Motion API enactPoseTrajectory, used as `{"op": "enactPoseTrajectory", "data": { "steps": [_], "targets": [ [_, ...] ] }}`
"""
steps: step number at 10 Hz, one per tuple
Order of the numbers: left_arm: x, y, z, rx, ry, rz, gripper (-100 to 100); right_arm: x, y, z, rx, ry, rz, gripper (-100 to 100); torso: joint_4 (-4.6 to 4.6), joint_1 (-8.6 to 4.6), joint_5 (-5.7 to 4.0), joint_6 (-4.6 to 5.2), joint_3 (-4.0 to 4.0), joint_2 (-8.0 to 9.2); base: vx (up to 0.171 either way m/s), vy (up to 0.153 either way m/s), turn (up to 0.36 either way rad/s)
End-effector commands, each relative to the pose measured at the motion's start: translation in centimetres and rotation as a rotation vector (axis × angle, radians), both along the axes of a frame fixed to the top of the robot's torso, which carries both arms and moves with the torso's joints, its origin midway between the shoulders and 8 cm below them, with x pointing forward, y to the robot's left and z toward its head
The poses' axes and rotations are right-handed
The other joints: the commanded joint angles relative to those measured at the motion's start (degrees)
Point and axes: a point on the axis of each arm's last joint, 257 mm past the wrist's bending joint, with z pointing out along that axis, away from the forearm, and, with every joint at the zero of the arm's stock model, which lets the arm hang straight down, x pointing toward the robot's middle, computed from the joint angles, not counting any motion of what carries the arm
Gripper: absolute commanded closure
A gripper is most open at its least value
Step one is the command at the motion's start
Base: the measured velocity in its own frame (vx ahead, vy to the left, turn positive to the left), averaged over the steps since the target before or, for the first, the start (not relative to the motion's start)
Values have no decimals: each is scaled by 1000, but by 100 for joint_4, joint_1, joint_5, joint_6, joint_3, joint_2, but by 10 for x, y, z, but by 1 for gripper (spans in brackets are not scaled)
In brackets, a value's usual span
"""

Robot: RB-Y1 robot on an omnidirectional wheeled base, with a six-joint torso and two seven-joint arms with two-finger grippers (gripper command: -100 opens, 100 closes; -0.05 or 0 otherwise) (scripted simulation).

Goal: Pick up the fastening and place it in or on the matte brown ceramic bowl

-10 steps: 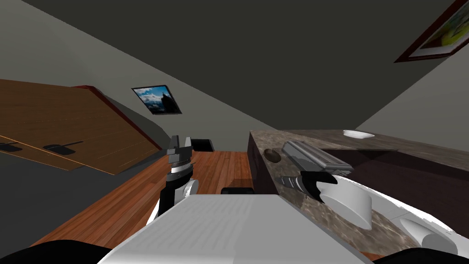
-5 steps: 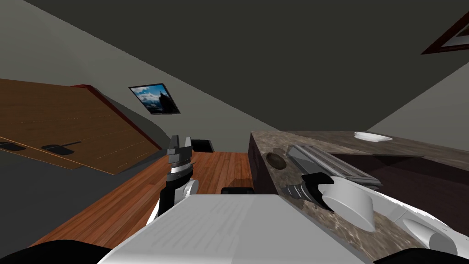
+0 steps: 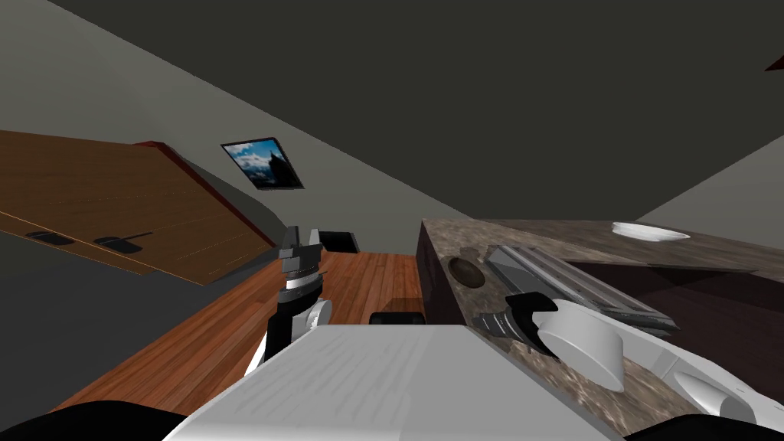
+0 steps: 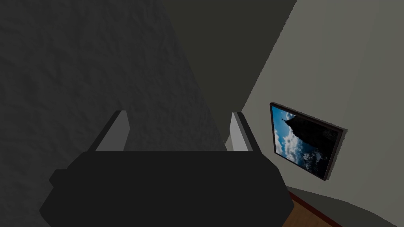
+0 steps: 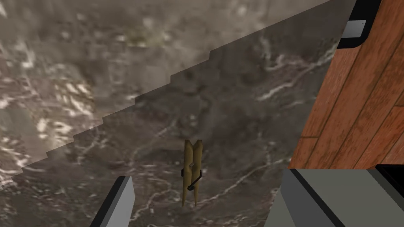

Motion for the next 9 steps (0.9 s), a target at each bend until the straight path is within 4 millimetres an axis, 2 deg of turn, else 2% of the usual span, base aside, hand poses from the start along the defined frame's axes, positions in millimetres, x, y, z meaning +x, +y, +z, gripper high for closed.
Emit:
{"op": "enactPoseTrajectory", "data": {
  "steps": [1,2,3,7,8,9],
  "targets": [
    [0,0,0,0,0,0,0,-4,-5,-9,0,-2,-18,-100,0,0,0,0,0,0,-16,8,121],
    [0,0,0,0,0,0,0,-2,-4,-5,0,0,-12,-100,1,1,1,0,2,2,-7,2,22],
    [0,0,0,0,0,0,0,-2,-4,-5,0,-2,-12,100,1,0,1,2,1,1,0,0,0],
    [0,0,0,0,0,0,0,-2,-4,-5,1,-2,-15,100,-2,-1,1,-4,-3,-4,0,0,0],
    [0,0,0,0,0,0,0,-2,-4,-5,1,-2,-15,0,-2,-1,1,-3,-3,-4,0,0,0],
    [0,0,0,0,0,0,0,0,0,4,0,-2,3,100,-3,-1,1,-3,-3,-4,8,-6,-130]
  ]
}}
